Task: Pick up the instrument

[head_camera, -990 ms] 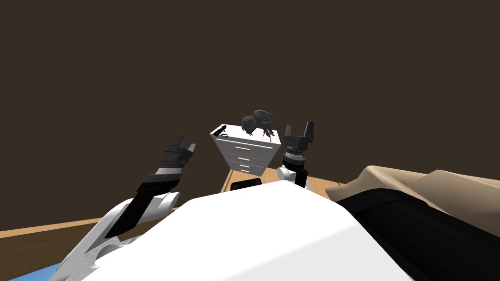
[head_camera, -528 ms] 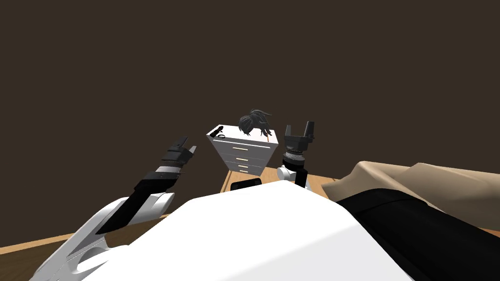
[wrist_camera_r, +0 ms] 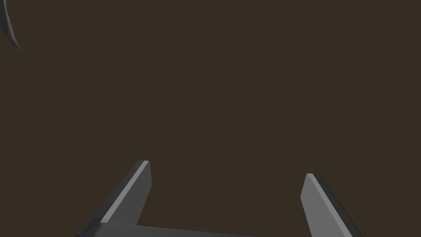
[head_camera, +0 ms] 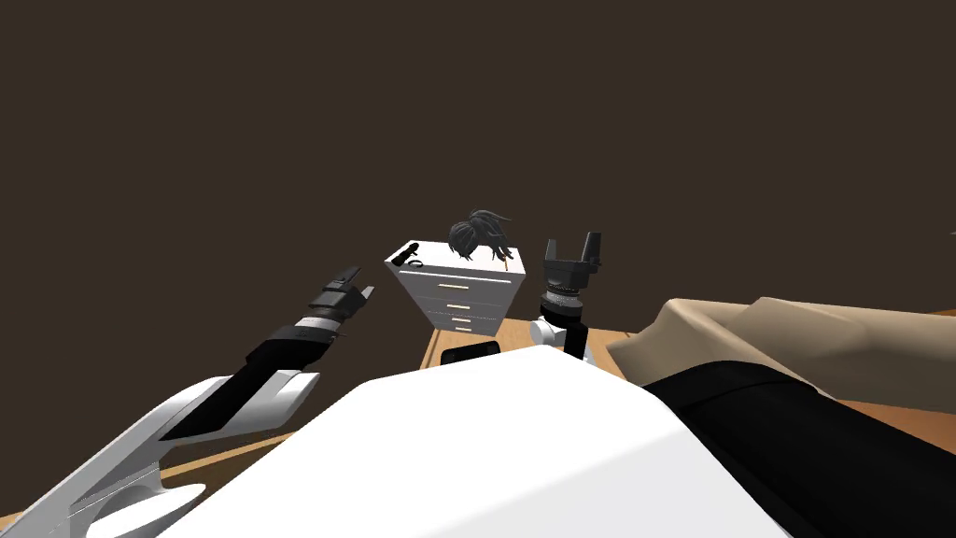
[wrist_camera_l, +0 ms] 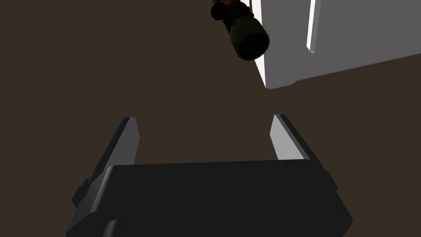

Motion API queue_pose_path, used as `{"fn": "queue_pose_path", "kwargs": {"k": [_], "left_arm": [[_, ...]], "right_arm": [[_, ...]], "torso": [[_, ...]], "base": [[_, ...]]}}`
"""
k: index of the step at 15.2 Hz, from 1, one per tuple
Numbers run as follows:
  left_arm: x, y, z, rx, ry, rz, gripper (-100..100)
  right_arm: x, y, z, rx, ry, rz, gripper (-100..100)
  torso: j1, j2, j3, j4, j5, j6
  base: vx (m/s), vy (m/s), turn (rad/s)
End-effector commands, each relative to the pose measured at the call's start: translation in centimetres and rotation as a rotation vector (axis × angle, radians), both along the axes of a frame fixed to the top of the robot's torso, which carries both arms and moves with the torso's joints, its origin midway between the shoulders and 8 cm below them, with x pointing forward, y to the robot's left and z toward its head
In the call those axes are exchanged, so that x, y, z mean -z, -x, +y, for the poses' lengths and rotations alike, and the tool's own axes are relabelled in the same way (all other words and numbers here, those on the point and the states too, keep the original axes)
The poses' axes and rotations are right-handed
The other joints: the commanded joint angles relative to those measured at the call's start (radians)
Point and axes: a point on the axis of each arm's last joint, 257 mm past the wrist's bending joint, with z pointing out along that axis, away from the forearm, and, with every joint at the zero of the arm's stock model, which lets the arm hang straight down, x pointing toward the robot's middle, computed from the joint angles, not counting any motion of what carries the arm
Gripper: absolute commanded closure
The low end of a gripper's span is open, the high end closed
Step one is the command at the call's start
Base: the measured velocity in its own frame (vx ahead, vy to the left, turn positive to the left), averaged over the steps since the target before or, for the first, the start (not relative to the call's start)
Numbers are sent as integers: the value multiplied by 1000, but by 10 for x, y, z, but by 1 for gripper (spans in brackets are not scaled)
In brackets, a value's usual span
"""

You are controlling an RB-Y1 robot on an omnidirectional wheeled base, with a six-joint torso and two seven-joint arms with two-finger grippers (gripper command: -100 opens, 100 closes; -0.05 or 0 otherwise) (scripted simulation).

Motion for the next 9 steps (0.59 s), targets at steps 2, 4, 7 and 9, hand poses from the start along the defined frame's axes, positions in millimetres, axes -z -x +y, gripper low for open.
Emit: {"fn": "queue_pose_path", "kwargs": {"k": [2, 4, 7, 9], "left_arm": [[9, -2, 7, -21, 2, 53, -100], [15, -2, 13, -30, 4, 98, -100], [24, -2, 22, -53, 5, 156, -100], [28, -2, 26, -61, 6, 193, -100]], "right_arm": [[0, 0, 0, 0, 0, 0, 0], [0, 0, 0, 0, 0, 0, 0], [0, 0, 0, 0, 0, 0, 0], [0, 0, 0, 0, 0, 0, 0]], "torso": [[0, 0, 0, 0, 0, 0], [0, 0, 0, 0, 0, 0], [0, 0, 0, 0, 0, 0], [0, 0, 0, 0, 0, 0]], "base": [[8, -11, -94], [9, -12, -121], [11, -10, -92], [10, -8, -69]]}}
